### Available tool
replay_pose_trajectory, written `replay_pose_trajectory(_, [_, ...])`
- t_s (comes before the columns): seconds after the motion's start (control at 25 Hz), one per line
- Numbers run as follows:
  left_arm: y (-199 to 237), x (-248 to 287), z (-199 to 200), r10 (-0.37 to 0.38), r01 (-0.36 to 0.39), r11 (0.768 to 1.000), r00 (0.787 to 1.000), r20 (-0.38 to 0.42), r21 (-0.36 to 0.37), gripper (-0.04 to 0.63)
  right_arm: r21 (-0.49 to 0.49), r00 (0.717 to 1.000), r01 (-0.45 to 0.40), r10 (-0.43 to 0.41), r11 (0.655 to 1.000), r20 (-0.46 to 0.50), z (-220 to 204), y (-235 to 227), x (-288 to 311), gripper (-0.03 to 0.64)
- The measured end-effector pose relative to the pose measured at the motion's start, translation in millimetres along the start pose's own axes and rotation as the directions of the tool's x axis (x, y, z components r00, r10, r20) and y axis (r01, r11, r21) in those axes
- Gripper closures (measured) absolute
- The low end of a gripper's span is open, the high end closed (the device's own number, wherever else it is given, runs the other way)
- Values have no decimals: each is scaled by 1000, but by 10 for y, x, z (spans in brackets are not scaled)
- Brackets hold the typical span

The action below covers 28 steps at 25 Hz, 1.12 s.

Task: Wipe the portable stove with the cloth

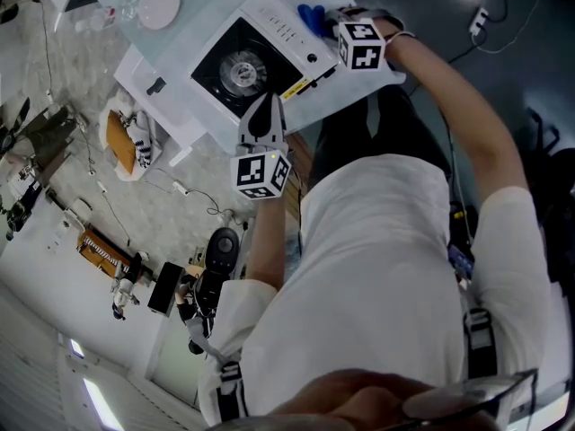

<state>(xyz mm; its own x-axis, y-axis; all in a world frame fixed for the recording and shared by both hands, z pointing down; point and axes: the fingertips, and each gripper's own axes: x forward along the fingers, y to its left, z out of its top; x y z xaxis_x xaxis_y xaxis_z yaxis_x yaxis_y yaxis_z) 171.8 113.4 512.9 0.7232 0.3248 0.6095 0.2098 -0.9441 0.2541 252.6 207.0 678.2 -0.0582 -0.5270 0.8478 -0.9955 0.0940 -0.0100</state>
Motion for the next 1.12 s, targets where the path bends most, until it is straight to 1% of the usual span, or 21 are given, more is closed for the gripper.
replay_pose_trajectory(0.2, [-16,0,59,1,-1,1000,1000,9,5,563,5,1000,-21,21,1000,-15,-132,221,-20,535])
replay_pose_trajectory(0.6, [-66,-19,7,-8,8,1000,1000,12,-4,563,44,998,-54,56,998,-40,-308,589,-89,535])
replay_pose_trajectory(0.72, [-74,-10,-5,-10,10,1000,1000,15,-13,563,63,997,-51,54,997,-53,-370,640,-119,535])
replay_pose_trajectory(0.92, [-71,-6,-73,-6,6,999,1000,-4,-36,563,173,998,-36,43,984,-37,-393,628,-233,535])
replay_pose_trajectory(1.12, [-28,-5,-60,-11,11,999,1000,2,-52,563,265,1000,12,-10,964,-7,-374,444,-504,535])
